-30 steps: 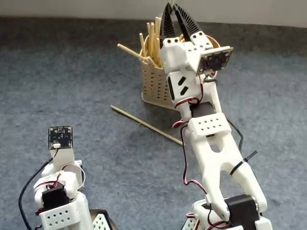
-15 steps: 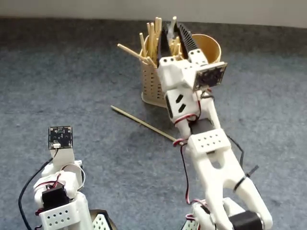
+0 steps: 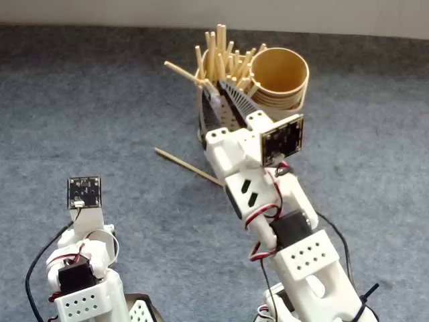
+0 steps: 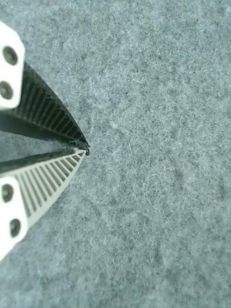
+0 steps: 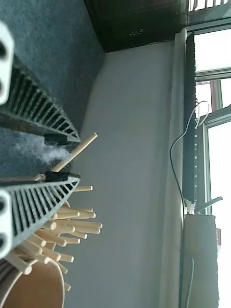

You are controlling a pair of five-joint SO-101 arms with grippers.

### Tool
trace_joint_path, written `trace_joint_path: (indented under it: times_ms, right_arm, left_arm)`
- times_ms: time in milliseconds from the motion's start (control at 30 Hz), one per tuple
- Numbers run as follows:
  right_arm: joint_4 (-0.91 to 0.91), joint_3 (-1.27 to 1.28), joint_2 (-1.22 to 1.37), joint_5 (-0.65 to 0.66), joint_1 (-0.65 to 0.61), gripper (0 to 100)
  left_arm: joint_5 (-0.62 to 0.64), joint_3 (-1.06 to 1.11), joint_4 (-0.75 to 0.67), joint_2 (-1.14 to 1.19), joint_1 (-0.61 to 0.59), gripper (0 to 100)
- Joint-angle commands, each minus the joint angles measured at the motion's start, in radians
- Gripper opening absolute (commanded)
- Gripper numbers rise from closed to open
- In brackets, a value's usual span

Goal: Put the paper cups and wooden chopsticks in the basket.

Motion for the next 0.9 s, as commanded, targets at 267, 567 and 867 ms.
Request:
trace_joint_path:
  times_ms: [267, 567, 867]
  right_arm:
    - [0.099, -0.005, 0.062, 0.000, -0.064, 10.5]
    - [0.236, -0.120, 0.285, 0.058, -0.131, 10.5]
    - [0.414, -0.323, 0.627, 0.138, -0.173, 10.5]
  left_arm:
    - [-0.003, 0.019, 0.005, -0.016, 0.016, 1]
    - [-0.003, 0.019, 0.005, -0.016, 0.016, 1]
    - [-0.003, 0.019, 0.005, -0.016, 0.021, 1]
